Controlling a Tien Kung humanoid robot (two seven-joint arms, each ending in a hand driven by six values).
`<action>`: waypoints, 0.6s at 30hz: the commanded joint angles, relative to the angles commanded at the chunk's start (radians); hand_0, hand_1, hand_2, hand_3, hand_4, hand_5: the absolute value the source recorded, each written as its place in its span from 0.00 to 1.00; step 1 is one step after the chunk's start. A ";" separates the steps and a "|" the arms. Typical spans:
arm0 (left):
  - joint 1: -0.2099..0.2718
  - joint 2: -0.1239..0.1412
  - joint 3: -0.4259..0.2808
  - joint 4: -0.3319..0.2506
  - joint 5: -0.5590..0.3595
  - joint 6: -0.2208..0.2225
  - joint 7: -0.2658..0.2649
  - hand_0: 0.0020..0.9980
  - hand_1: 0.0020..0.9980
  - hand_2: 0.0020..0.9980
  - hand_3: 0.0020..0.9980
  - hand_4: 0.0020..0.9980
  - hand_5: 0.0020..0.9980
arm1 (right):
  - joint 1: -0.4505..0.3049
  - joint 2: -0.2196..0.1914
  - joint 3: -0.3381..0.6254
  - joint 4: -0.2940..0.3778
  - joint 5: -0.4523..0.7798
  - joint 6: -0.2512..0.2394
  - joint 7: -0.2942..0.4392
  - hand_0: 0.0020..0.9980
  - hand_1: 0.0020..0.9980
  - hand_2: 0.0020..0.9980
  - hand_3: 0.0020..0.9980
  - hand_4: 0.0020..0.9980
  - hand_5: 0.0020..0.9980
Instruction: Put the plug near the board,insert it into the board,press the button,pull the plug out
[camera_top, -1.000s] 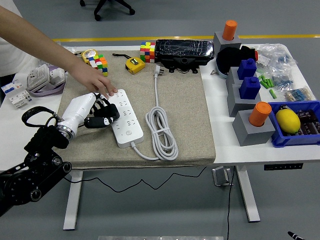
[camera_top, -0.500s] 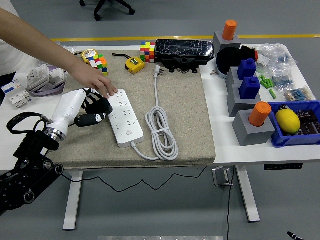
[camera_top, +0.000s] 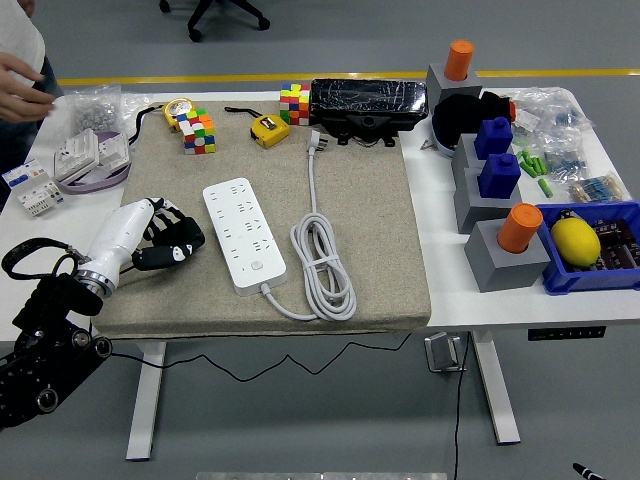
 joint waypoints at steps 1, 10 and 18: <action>0.000 0.000 0.000 0.002 0.001 -0.007 0.005 0.46 0.52 0.51 0.56 0.83 0.21 | 0.000 0.000 0.001 0.000 0.000 0.000 0.000 0.65 0.65 0.65 0.57 0.99 0.56; 0.007 0.001 -0.003 0.003 0.022 -0.029 0.031 0.61 0.65 0.66 0.76 1.00 0.40 | 0.001 0.000 0.005 0.000 -0.002 0.000 0.000 0.65 0.65 0.65 0.57 0.99 0.56; 0.028 0.001 -0.032 -0.021 0.013 -0.010 0.012 0.65 0.67 0.70 0.81 1.00 0.53 | 0.000 0.000 0.003 0.000 -0.001 0.000 0.000 0.65 0.65 0.65 0.57 0.99 0.56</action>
